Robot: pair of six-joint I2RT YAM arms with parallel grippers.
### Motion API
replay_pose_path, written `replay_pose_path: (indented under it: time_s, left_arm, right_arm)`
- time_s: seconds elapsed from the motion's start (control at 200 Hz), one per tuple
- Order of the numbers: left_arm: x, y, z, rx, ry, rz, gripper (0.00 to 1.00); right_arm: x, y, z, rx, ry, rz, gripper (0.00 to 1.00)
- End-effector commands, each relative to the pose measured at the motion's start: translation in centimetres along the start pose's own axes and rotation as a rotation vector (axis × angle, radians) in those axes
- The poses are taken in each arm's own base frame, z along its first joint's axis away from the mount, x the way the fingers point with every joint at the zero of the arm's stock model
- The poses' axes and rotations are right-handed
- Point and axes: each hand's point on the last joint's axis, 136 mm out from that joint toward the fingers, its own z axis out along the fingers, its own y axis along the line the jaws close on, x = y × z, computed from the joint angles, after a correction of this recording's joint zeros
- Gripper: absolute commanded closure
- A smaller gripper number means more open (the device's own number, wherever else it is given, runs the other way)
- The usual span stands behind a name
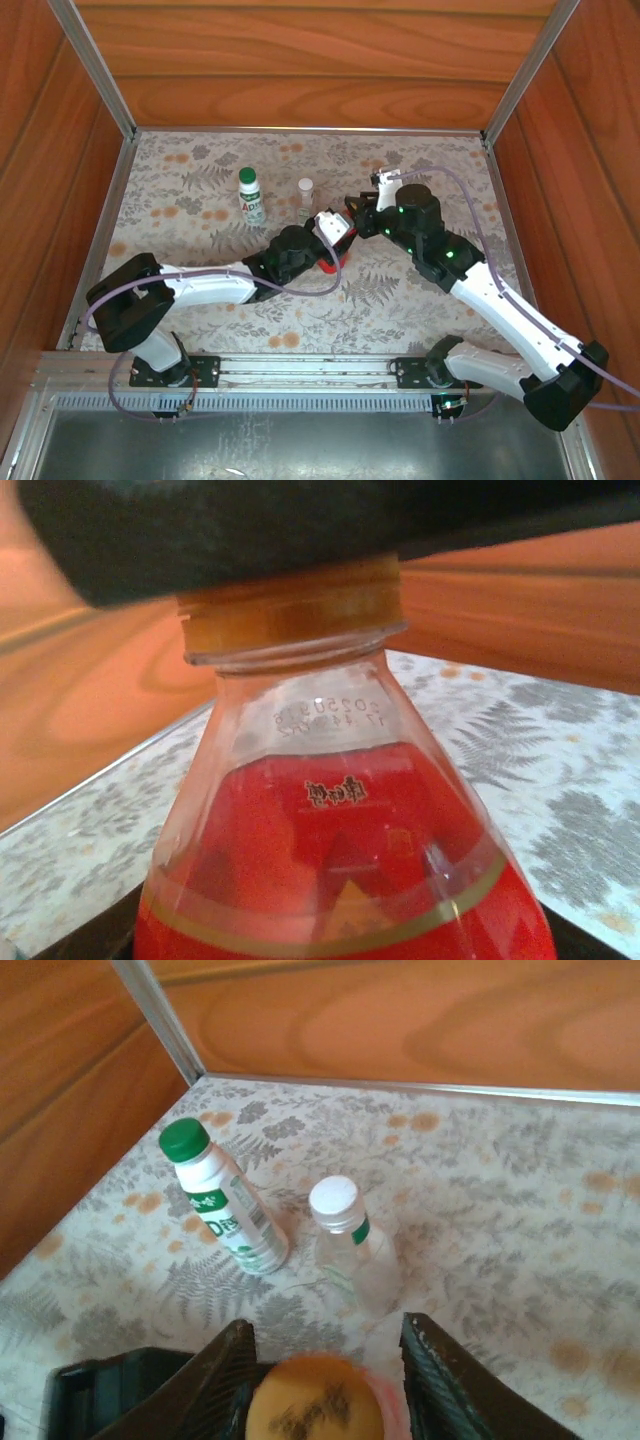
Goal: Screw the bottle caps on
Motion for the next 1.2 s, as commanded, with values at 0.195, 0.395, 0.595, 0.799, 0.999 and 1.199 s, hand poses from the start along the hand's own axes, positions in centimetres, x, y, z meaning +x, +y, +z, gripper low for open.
replay_pose_path:
  time_s: [0.195,0.395,0.595,0.799,0.999,1.199]
  left_arm:
    - [-1.1,-4.3,-4.8,0.473,-0.076,-0.145,0.45]
    - [-1.8,-5.8,-7.0,0.631,-0.103,-0.137,0.45]
    - [-2.2,-6.9,-8.1,0.724,-0.126,-0.102,0.46]
    - [-2.5,-6.9,-8.5,0.725,-0.143,-0.08,0.46]
    - [-3.0,-6.5,-8.5,0.695,-0.159,-0.06,0.46]
    - [-3.0,-6.2,-8.3,0.674,-0.158,-0.063,0.46]
  right_arm:
    - [-0.4,7.3,-6.8,-0.556,-0.077,-0.279,0.33]
    - [0.6,9.4,-9.0,-0.764,-0.006,-0.226,0.35]
    - [0.9,8.9,-7.7,-0.747,0.028,-0.183,0.39]
    - [1.6,8.7,-7.0,-0.768,0.059,-0.163,0.44]
    - [2.3,8.4,-6.3,-0.768,0.081,-0.138,0.49]
    - [2.4,8.2,-6.0,-0.766,0.08,-0.126,0.64]
